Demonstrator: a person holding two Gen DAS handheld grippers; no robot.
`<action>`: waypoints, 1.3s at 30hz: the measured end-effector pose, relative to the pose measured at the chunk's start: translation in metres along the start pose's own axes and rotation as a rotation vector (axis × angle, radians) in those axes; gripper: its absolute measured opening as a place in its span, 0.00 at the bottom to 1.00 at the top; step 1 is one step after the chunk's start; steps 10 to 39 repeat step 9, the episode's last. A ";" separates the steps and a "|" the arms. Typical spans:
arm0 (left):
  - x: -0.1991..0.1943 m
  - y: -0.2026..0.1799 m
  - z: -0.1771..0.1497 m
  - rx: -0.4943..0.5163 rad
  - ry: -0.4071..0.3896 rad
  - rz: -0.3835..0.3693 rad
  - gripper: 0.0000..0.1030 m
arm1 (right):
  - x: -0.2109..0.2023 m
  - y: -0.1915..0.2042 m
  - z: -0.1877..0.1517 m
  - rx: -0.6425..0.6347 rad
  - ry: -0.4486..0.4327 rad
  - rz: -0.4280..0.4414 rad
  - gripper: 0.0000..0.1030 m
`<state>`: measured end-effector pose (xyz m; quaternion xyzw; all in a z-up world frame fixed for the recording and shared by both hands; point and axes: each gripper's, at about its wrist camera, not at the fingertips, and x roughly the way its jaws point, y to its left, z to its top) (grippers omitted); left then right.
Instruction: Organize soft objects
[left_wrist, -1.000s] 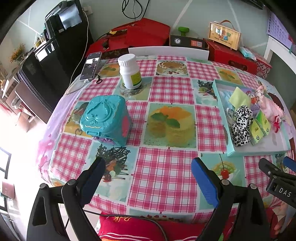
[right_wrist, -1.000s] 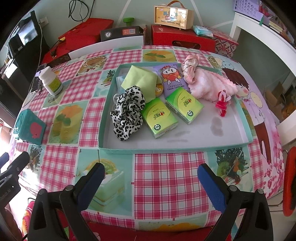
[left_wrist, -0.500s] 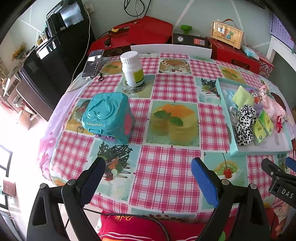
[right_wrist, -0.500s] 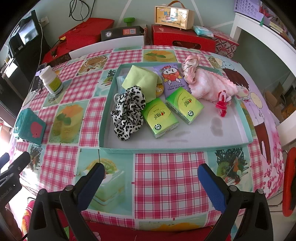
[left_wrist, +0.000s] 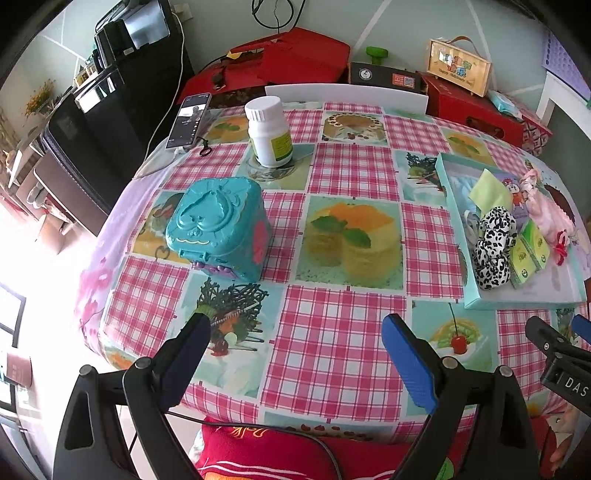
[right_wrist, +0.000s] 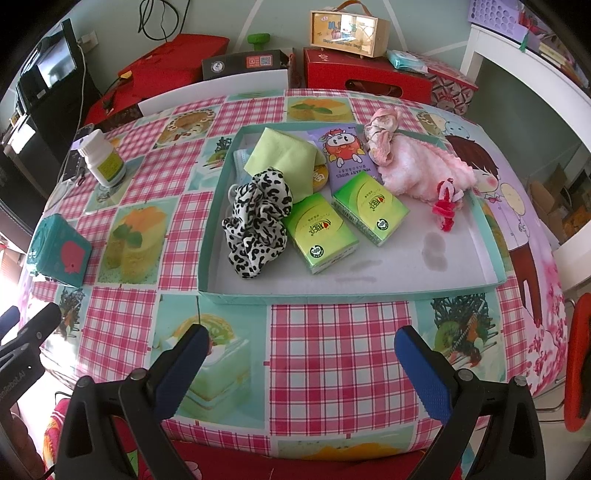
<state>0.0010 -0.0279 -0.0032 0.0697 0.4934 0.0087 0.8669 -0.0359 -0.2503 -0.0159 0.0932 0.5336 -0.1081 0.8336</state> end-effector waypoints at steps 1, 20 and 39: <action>0.000 0.000 0.000 0.000 0.000 0.002 0.91 | 0.000 0.000 0.000 0.000 0.000 0.000 0.99; -0.002 -0.001 0.000 -0.001 -0.005 -0.004 0.91 | 0.000 0.001 -0.002 -0.003 0.001 0.000 0.99; -0.002 -0.001 0.000 -0.001 -0.005 -0.004 0.91 | 0.000 0.001 -0.002 -0.003 0.001 0.000 0.99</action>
